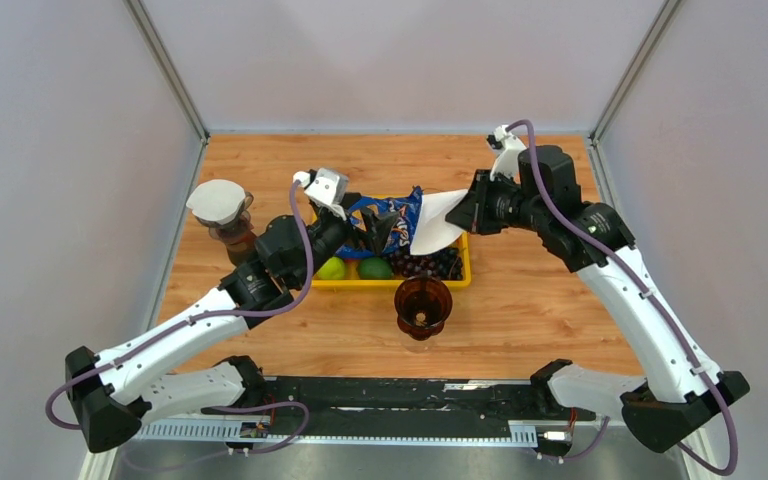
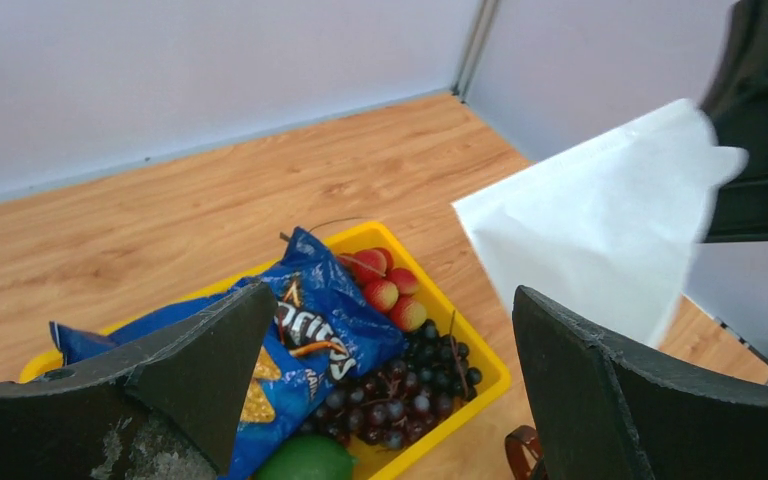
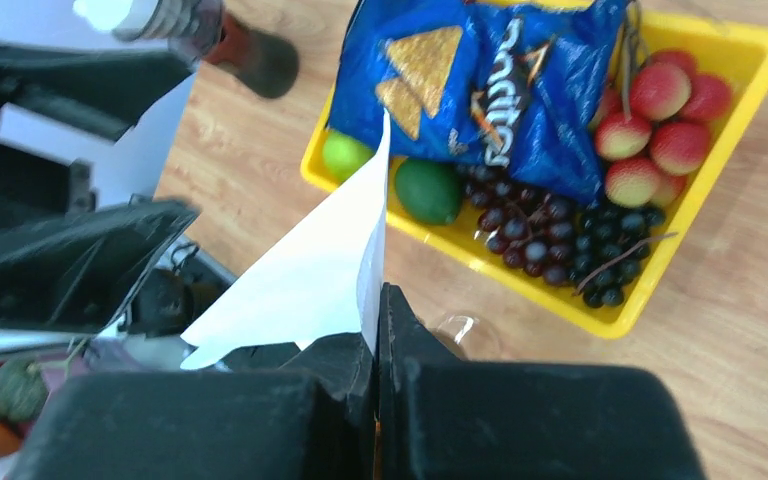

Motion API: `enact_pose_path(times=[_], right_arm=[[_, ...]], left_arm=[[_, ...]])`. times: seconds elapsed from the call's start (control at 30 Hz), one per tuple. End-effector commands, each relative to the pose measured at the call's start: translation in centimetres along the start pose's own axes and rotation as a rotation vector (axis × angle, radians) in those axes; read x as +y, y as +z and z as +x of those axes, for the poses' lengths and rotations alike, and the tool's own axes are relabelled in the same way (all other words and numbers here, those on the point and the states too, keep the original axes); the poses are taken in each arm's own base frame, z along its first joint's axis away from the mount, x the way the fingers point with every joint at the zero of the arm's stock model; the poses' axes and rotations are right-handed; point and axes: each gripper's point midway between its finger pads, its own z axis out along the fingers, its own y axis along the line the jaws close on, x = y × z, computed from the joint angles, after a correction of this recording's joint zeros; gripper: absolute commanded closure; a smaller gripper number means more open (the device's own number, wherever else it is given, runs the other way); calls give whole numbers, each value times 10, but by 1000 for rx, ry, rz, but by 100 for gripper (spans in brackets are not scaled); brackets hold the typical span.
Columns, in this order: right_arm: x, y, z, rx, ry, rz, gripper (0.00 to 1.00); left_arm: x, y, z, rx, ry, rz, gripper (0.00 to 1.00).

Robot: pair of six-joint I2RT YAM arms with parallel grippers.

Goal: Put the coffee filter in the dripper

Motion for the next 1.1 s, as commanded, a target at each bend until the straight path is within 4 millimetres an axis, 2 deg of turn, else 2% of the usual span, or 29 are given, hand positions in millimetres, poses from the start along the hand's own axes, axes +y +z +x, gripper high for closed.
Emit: enact_pose_path(times=[0.0, 0.2, 0.43, 0.7, 0.93, 1.07], right_arm=[[11, -27, 43, 222, 41, -47, 100], [3, -54, 80, 367, 2, -29, 100], [17, -70, 97, 451, -1, -121, 100], [21, -67, 114, 551, 9, -159, 100], [19, -48, 129, 636, 11, -155, 99], [21, -40, 132, 659, -1, -140, 92]], left_arm=[[13, 2, 9, 0, -32, -72, 0], [31, 5, 22, 18, -51, -134, 0], [37, 11, 34, 41, -63, -137, 0], [40, 17, 40, 59, -60, -150, 0], [38, 20, 44, 75, -56, -142, 0], [38, 21, 47, 82, -55, -138, 0]])
